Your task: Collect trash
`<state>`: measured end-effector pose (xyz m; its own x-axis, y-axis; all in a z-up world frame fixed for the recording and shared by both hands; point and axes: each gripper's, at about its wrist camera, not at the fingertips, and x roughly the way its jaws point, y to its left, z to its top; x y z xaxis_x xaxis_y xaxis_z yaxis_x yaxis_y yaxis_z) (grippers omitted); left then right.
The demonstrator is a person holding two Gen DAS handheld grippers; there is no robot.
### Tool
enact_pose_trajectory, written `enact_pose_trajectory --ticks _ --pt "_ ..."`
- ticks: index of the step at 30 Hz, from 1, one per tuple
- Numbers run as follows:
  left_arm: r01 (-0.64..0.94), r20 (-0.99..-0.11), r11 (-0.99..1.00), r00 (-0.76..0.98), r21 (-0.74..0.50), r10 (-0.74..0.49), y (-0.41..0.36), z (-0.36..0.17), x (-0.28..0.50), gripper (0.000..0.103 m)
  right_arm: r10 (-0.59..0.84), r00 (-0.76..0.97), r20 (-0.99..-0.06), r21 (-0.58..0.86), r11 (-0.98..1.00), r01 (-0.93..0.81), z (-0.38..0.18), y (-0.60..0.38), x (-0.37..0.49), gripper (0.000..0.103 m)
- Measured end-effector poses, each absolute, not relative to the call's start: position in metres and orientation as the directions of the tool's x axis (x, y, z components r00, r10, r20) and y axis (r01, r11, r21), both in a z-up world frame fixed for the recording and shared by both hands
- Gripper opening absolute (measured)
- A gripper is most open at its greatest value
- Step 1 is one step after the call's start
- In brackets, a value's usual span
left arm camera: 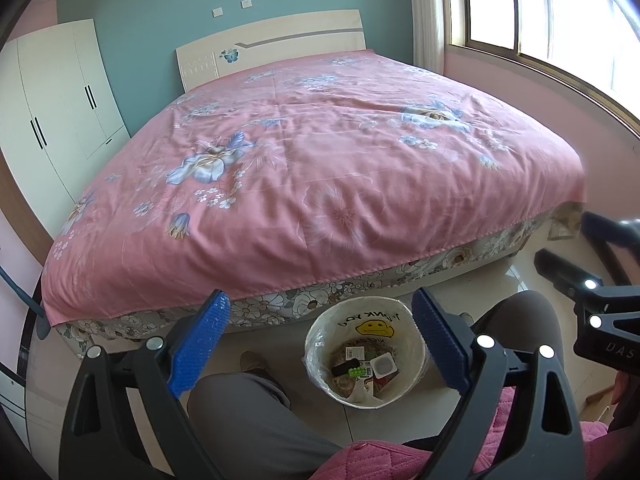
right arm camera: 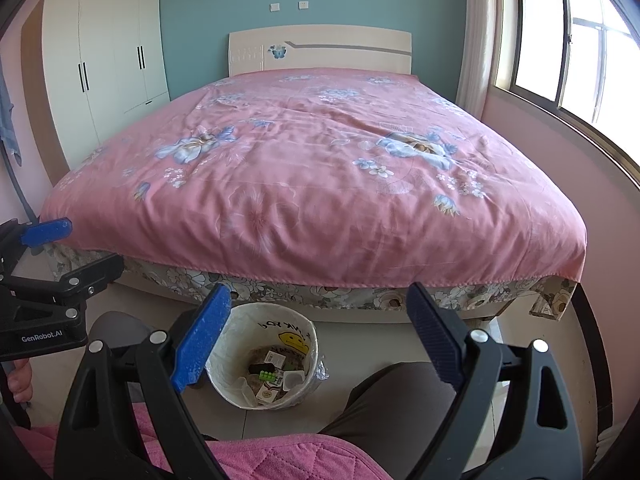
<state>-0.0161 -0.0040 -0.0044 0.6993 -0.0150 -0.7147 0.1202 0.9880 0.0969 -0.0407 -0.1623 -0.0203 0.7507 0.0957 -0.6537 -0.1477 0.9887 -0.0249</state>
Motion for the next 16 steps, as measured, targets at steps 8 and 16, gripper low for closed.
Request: enact_pose_trajectory --ticks 8,16 --pt "0.104 -0.713 0.990 0.701 0.099 -0.003 -0.0027 -0.0044 -0.0159 0.094 0.097 0.745 -0.660 -0.023 0.989 -0.149 -0.0213 -0.1621 -0.0395 0.088" --pt "0.102 -0.715 0.991 0.699 0.091 -0.007 -0.0008 -0.0045 -0.0157 0.094 0.098 0.744 -0.661 -0.021 0.989 -0.148 -0.0218 -0.1617 -0.0396 0.088"
